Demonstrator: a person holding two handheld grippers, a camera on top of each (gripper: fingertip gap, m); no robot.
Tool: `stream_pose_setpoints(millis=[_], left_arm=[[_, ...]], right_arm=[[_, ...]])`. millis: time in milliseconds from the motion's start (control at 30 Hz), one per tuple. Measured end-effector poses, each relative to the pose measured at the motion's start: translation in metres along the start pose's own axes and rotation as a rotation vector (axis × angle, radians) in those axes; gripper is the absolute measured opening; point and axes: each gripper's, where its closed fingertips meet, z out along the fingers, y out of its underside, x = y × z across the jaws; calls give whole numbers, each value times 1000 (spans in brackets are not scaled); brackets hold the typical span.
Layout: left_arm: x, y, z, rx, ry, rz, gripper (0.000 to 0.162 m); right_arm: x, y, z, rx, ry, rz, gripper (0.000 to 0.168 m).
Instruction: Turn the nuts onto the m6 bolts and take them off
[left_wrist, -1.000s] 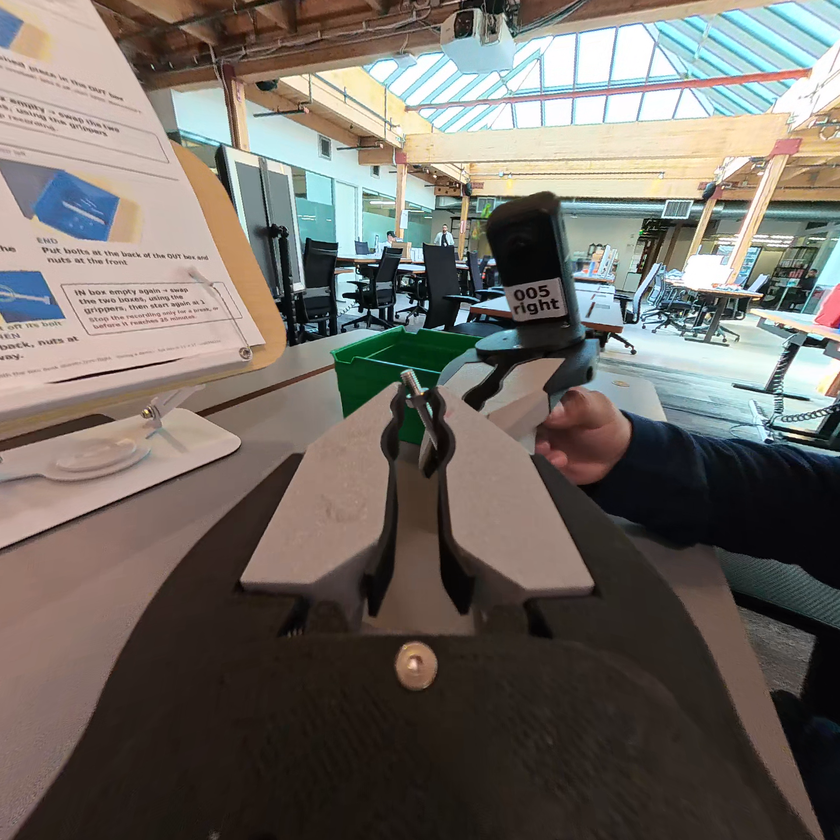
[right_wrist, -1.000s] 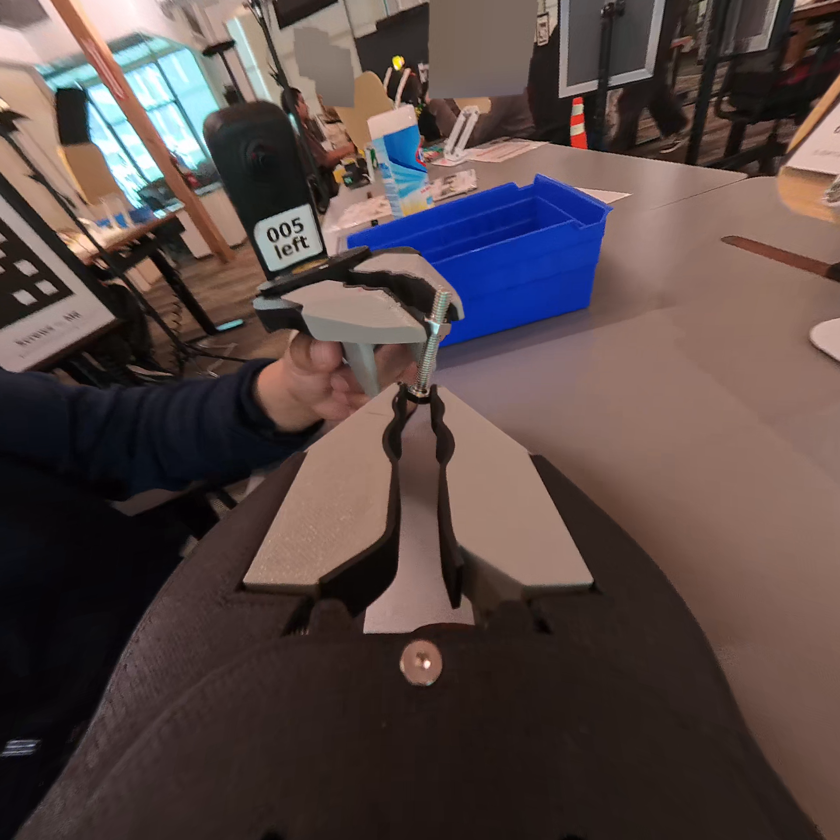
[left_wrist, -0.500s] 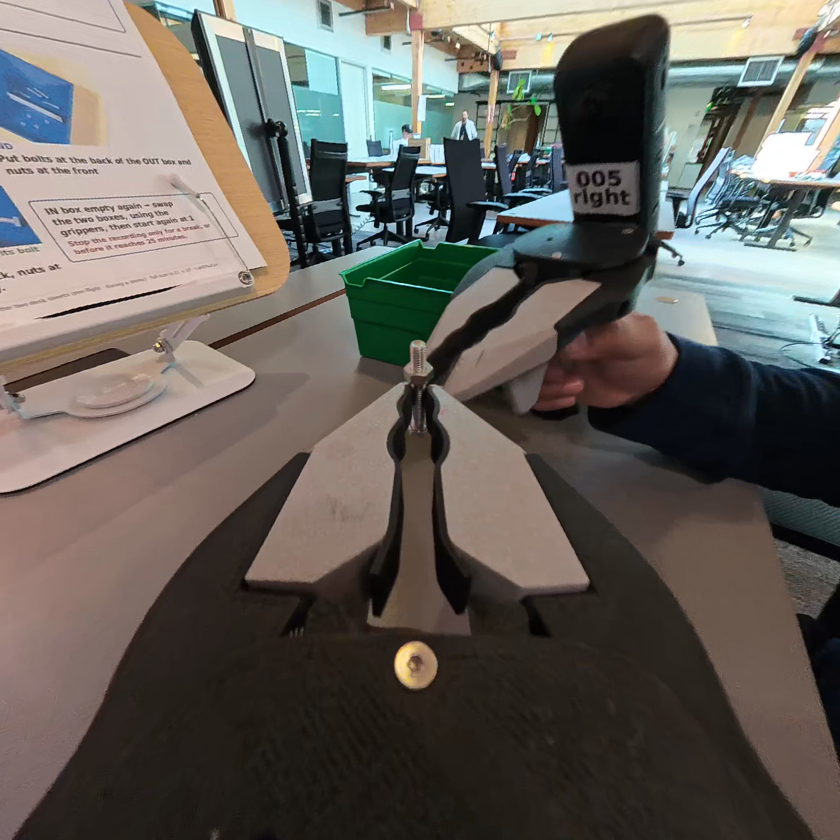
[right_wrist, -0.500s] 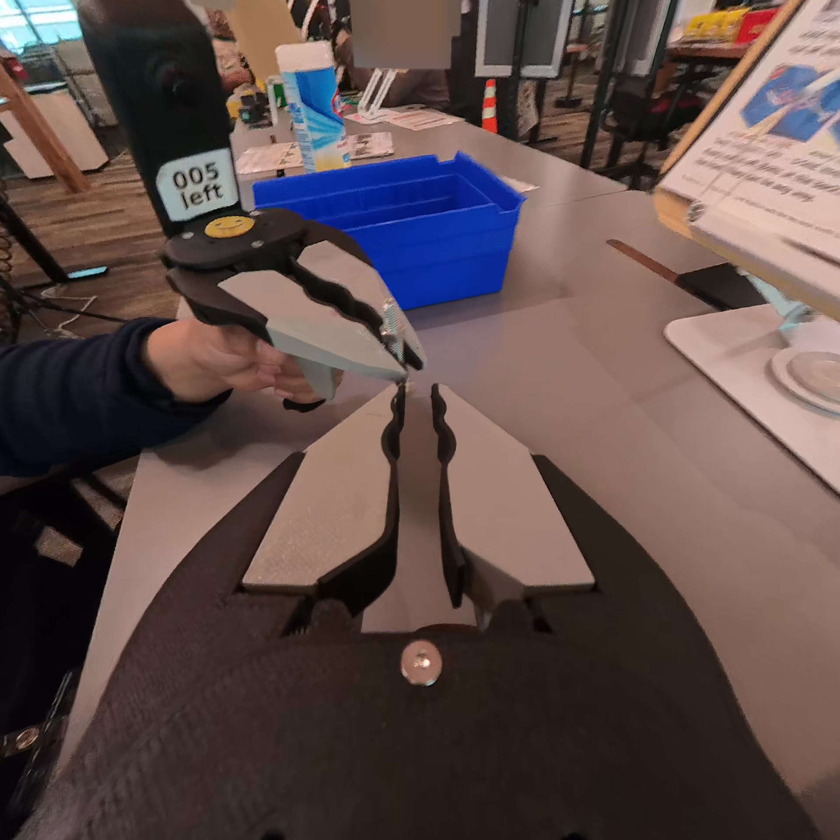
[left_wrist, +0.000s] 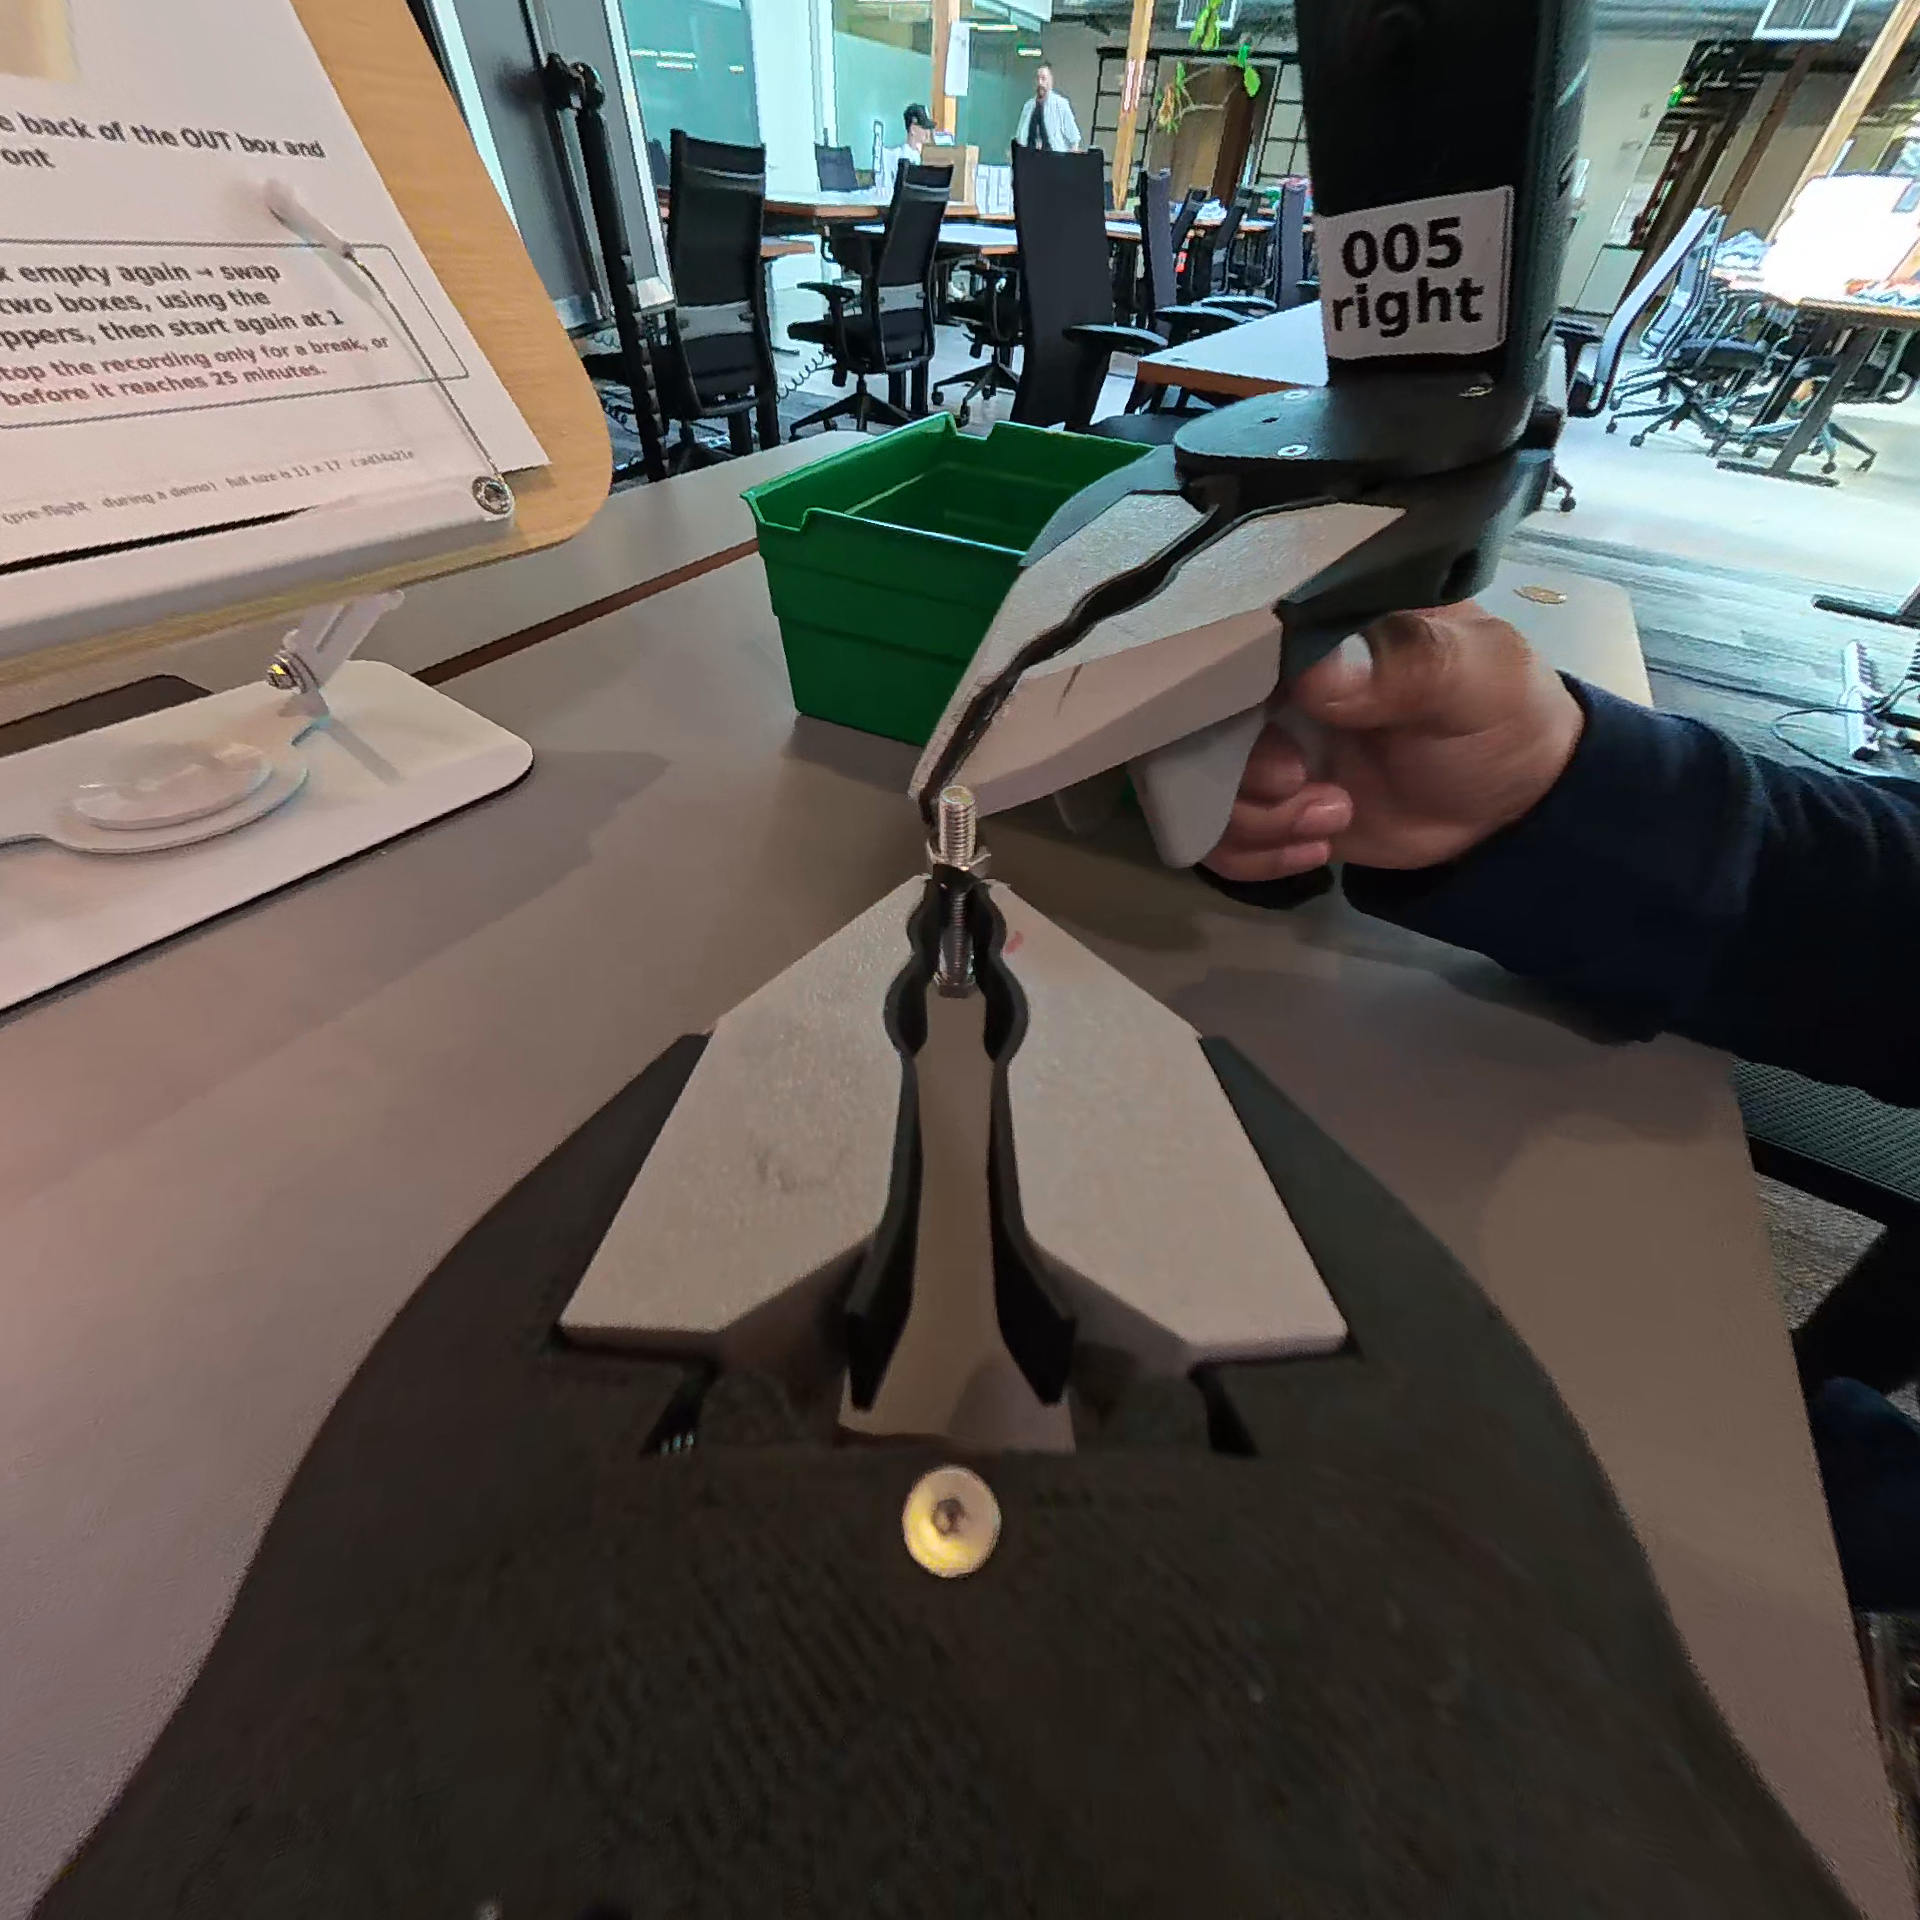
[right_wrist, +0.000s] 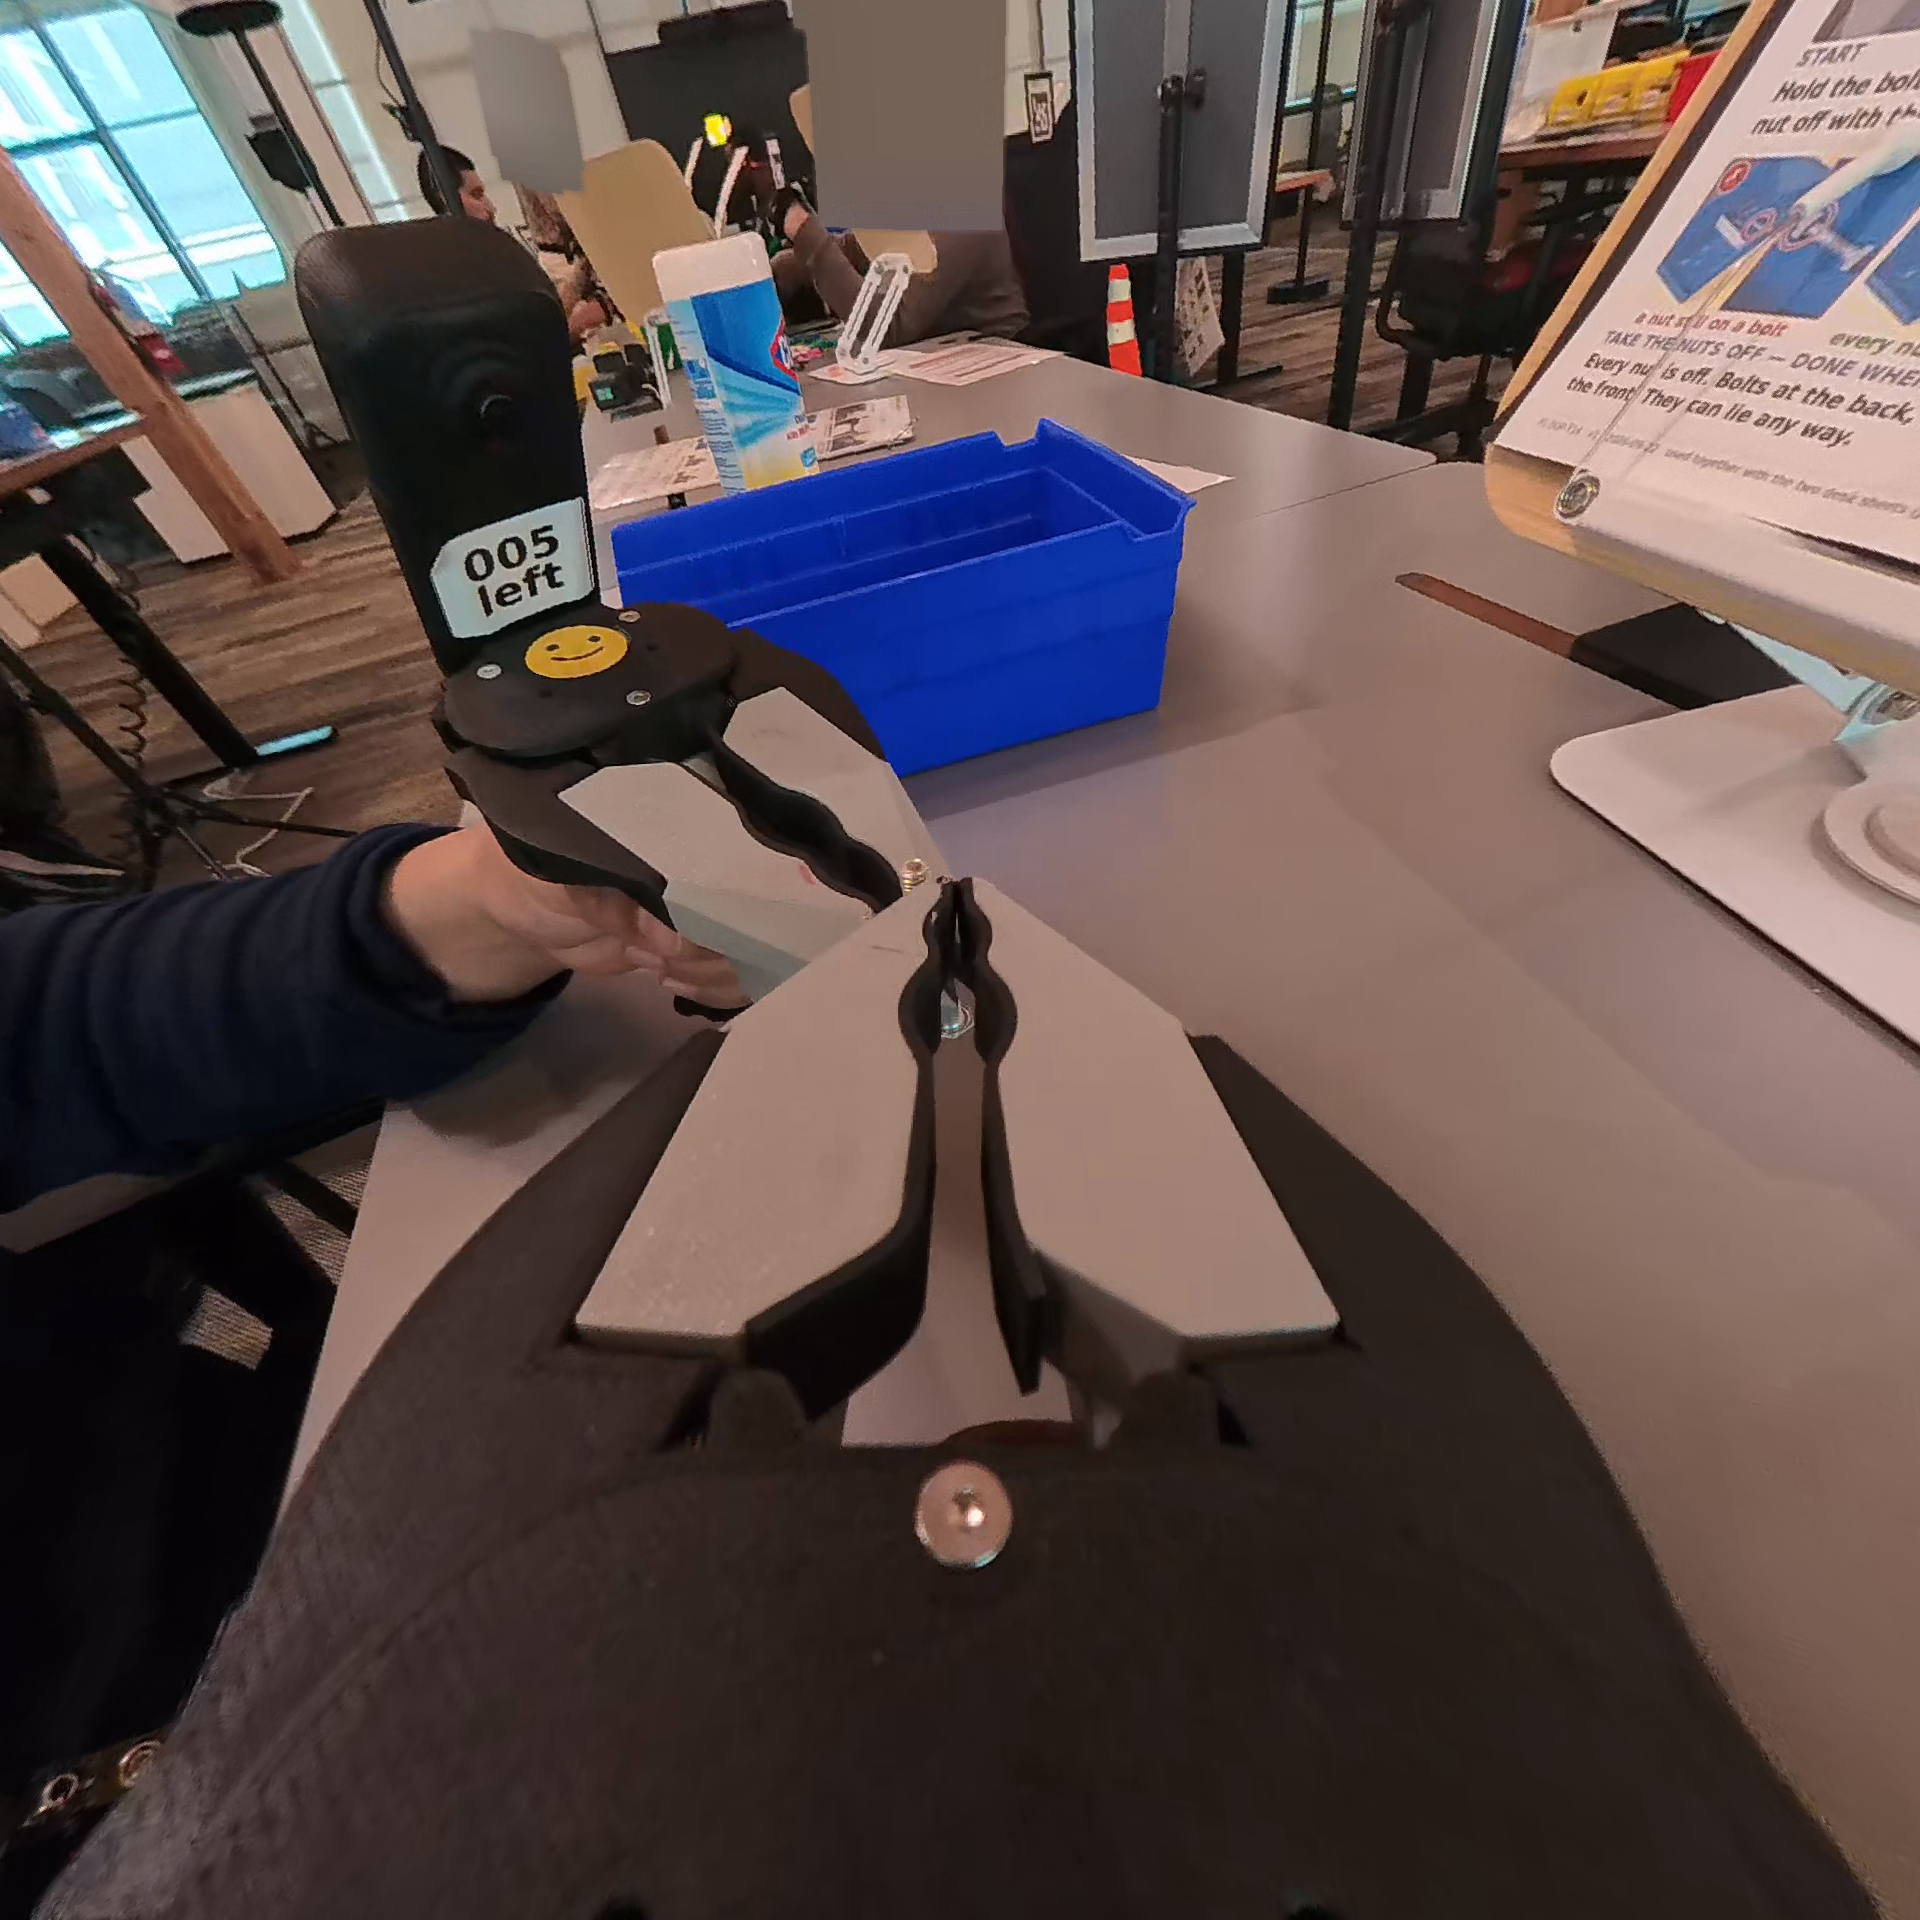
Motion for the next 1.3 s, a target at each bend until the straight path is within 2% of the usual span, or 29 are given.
stream_pose_setpoints(millis=[67,133,333,567,900,933,1000,1100,1233,1300], left_arm=[[-3,1,0,-5,-9,-16,3],[-4,1,-1,-5,-6,-23,3],[-1,7,4,-35,-6,-3,3],[-2,5,4,-7,22,-78,4],[-1,8,4,-26,19,-49,4],[0,7,4,-20,25,-50,4],[-3,6,4,-16,12,-60,4],[0,4,3,-4,21,-45,4],[-18,1,-4,-4,-84,-19,4],[-30,-10,-15,62,-107,-75,3]], right_arm=[[2,-1,-1,11,-3,21,2],[-3,-4,-3,30,-44,42,17],[-5,7,6,-29,-16,-14,3],[1,2,2,-21,39,-43,2],[2,-2,0,22,28,-8,2],[1,-2,0,28,18,-4,4],[0,0,1,20,12,-5,20],[1,3,4,3,33,-27,23],[15,2,0,-2,137,-55,14],[33,-1,-10,21,222,-30,5]])
